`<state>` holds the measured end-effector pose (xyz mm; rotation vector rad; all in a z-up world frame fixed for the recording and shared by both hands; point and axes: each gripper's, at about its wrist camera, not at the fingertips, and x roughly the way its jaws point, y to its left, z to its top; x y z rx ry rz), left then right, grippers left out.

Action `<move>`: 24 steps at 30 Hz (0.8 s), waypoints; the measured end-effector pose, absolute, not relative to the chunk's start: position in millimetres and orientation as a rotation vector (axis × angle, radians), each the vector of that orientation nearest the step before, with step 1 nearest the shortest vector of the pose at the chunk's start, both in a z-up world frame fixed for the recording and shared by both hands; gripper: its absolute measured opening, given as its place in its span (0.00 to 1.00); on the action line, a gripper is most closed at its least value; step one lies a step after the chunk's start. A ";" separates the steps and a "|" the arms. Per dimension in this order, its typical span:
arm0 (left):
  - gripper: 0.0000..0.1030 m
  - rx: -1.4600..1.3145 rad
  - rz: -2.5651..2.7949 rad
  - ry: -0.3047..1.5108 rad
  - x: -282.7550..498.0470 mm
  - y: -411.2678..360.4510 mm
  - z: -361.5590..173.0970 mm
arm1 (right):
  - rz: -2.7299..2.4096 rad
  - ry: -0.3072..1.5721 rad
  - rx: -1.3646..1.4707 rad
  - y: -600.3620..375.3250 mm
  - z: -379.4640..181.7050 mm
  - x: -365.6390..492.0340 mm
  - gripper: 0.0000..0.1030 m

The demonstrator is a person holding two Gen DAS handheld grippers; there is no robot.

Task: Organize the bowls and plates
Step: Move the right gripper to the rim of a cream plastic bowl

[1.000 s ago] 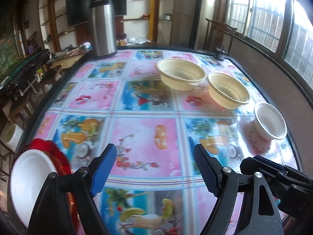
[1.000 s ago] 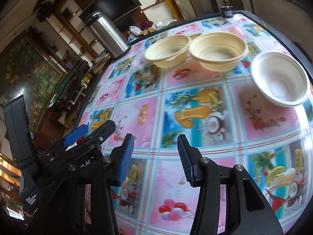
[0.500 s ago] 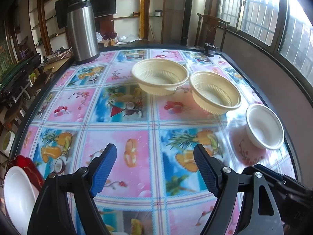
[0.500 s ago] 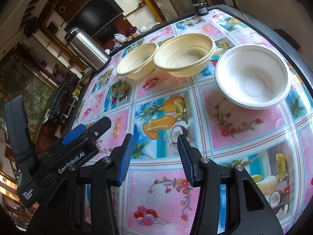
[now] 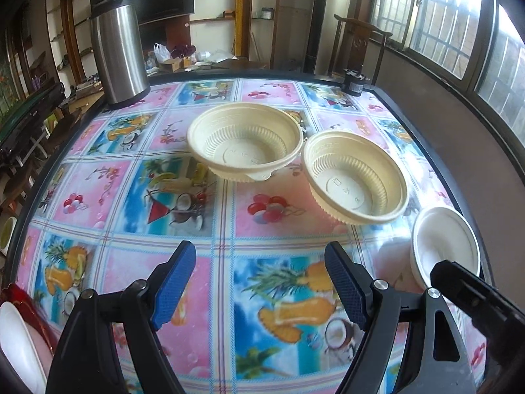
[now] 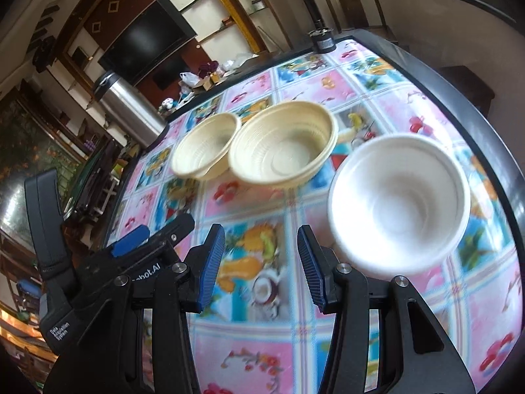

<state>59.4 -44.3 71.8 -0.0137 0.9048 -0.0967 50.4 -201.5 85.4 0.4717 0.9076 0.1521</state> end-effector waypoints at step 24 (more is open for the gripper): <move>0.79 -0.019 -0.080 0.884 96.9 -73.0 76.1 | 0.099 0.875 0.411 -232.9 100.8 107.5 0.45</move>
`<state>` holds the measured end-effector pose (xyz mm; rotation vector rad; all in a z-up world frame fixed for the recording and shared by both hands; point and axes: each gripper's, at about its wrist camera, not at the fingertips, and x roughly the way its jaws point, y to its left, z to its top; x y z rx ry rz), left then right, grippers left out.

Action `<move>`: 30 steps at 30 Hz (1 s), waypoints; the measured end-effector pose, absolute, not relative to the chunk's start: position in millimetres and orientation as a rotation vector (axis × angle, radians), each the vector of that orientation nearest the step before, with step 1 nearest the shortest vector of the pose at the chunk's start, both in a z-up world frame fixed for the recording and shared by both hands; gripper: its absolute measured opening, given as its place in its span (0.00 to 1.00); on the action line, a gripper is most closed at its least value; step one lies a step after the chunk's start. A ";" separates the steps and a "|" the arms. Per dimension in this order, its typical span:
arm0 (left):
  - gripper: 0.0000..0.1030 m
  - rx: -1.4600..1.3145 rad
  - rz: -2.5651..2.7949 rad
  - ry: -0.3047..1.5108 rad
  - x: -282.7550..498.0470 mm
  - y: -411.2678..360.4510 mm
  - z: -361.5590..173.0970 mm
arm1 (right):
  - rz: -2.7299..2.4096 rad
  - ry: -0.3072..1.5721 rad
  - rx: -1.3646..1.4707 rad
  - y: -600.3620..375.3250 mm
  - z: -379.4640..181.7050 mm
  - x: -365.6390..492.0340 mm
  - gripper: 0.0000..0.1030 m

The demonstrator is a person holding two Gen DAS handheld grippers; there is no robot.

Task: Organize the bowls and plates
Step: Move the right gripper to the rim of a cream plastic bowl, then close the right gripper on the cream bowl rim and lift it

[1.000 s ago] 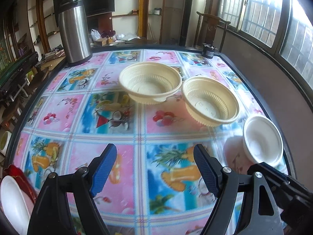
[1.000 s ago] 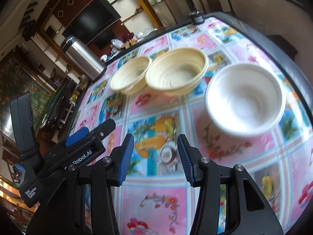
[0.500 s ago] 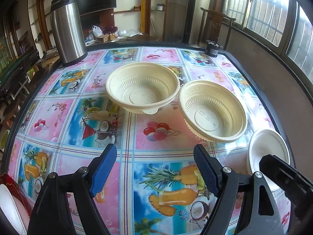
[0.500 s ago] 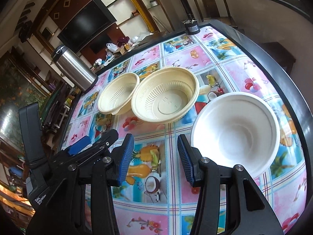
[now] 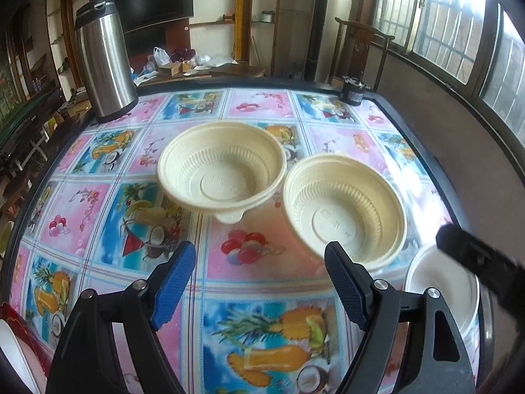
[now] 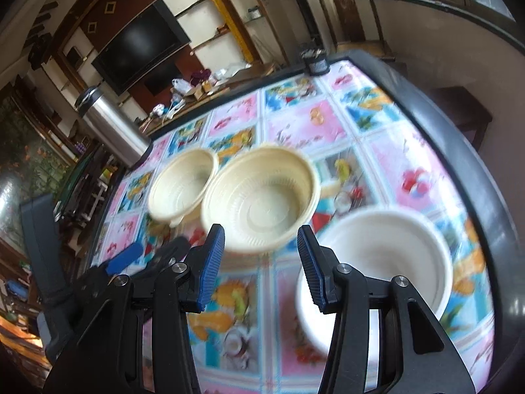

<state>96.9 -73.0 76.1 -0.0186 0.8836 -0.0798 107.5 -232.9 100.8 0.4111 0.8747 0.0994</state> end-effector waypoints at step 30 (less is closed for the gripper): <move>0.46 -0.020 -0.143 1.068 138.1 -113.3 21.2 | 0.167 1.044 0.469 -252.4 34.9 196.4 0.14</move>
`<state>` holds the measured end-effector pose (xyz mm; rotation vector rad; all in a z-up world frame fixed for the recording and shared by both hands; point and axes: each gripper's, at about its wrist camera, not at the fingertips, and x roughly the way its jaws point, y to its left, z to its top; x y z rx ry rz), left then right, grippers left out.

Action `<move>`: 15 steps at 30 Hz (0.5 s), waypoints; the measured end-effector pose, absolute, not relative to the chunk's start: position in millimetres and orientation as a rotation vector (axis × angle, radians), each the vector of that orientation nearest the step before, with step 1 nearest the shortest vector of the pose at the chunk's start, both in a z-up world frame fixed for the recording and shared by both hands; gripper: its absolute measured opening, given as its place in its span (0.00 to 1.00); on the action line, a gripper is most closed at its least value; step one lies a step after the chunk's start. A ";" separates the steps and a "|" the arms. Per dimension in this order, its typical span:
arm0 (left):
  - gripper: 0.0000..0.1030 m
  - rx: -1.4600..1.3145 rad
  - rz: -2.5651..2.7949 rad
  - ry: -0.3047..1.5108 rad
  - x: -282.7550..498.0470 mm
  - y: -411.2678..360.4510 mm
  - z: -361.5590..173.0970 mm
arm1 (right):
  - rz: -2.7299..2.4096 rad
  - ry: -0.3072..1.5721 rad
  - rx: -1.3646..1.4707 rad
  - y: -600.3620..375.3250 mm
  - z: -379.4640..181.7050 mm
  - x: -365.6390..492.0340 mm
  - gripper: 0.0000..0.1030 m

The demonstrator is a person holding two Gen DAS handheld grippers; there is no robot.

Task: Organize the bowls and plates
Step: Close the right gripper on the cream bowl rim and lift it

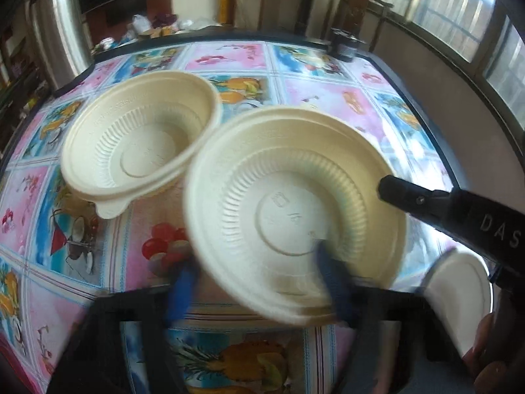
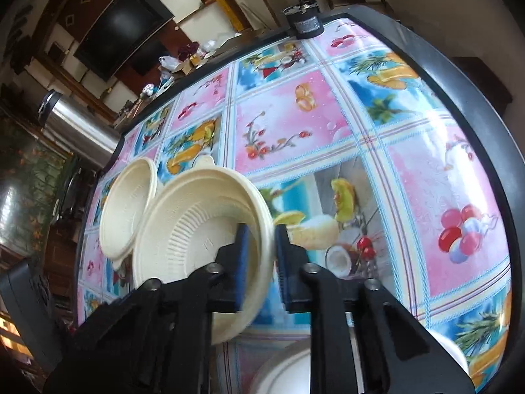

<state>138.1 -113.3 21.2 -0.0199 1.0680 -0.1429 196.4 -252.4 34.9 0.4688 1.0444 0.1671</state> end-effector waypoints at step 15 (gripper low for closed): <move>0.30 -0.083 -0.167 1.113 93.2 -51.7 25.9 | 0.263 1.023 0.421 -214.2 48.2 124.9 0.13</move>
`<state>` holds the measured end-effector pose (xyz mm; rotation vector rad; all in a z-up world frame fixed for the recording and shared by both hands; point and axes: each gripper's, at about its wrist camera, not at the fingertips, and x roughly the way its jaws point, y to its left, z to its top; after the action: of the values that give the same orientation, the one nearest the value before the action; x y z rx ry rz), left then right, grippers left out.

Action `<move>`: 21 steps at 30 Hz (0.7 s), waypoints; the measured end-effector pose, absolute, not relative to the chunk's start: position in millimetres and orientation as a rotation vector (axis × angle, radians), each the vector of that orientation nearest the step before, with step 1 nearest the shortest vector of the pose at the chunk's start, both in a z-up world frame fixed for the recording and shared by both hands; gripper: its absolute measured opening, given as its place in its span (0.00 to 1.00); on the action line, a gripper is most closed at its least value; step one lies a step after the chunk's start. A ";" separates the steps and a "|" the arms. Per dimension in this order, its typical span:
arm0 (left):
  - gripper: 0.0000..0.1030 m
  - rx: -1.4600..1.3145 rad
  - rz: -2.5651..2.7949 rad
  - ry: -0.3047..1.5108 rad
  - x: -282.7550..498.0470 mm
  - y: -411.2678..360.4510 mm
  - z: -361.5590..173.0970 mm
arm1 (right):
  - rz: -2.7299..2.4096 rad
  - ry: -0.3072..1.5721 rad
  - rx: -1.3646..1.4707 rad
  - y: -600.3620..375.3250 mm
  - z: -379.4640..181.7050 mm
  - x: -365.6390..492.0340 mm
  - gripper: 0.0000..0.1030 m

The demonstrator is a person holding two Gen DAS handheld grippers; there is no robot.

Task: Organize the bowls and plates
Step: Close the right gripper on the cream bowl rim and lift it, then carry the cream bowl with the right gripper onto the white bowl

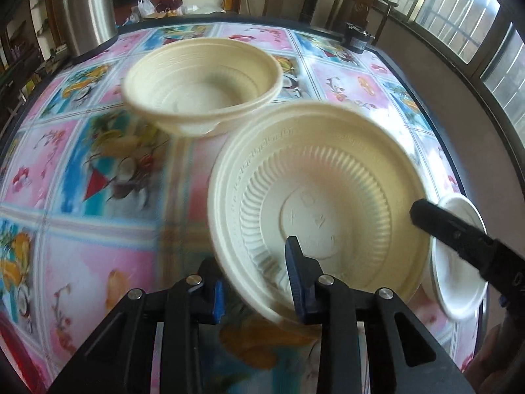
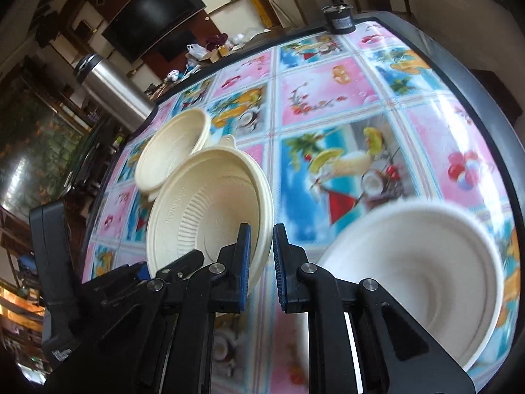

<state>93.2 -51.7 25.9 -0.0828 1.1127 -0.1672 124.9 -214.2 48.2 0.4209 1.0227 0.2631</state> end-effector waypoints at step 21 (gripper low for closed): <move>0.30 -0.140 -0.042 1.020 -23.0 84.6 74.6 | 0.510 0.997 0.390 -84.5 71.6 26.3 0.13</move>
<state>-23.0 84.6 74.6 -0.1404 1.0199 -0.0418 26.3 -84.5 71.6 0.3898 0.9971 0.5096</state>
